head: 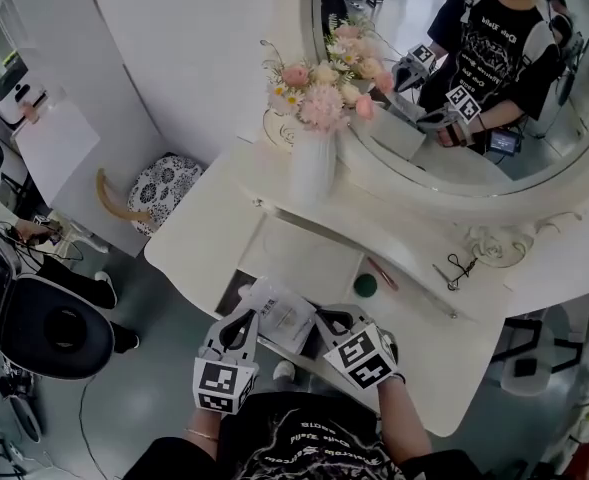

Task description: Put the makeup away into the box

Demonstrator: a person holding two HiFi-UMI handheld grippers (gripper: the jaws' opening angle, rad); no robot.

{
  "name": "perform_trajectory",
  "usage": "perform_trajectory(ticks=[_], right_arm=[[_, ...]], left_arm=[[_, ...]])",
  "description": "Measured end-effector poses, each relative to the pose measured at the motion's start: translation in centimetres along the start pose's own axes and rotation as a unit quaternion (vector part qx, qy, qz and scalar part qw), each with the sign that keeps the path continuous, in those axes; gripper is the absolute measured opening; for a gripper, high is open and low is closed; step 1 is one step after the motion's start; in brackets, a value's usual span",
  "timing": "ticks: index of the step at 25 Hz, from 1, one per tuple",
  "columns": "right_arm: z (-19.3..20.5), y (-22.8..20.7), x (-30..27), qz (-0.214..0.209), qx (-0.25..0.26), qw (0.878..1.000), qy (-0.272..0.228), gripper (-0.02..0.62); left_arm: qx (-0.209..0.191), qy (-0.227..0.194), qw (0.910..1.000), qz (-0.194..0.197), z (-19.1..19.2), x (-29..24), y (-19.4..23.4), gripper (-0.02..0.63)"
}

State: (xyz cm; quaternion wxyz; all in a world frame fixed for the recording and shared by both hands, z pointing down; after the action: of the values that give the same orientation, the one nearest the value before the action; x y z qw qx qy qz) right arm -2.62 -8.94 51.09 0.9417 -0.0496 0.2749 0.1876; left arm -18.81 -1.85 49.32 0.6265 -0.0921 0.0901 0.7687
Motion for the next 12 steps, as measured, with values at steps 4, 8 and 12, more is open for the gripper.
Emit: perform_trajectory(ticks=[4,8,12], right_arm=[[-0.2,0.4,-0.2,0.009,0.042,0.999,0.011,0.011],[-0.3,1.0,-0.6,0.011,0.088,0.996,0.023,0.012],[-0.7,1.0,-1.2,0.014,0.098,0.995,0.034,0.012]], left_arm=[[-0.002,0.001,1.0000,0.006,0.0,-0.2,0.1,0.015],[0.000,0.003,0.9999,0.010,0.1,-0.3,0.2,0.015],[0.003,0.001,0.9999,0.015,0.2,-0.5,0.3,0.015]])
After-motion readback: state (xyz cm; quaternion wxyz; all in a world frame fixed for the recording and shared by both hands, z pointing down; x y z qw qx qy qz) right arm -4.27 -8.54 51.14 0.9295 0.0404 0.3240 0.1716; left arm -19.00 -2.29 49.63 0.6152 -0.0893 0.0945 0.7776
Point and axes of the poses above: the fingertips, and each gripper's own axes: x backward along the fingers, y to its left, z out of its underside, the point moved 6 cm from there along x, backward along the fingers, and after that the axes turned 10 degrees about -y, right-handed, at the moved point
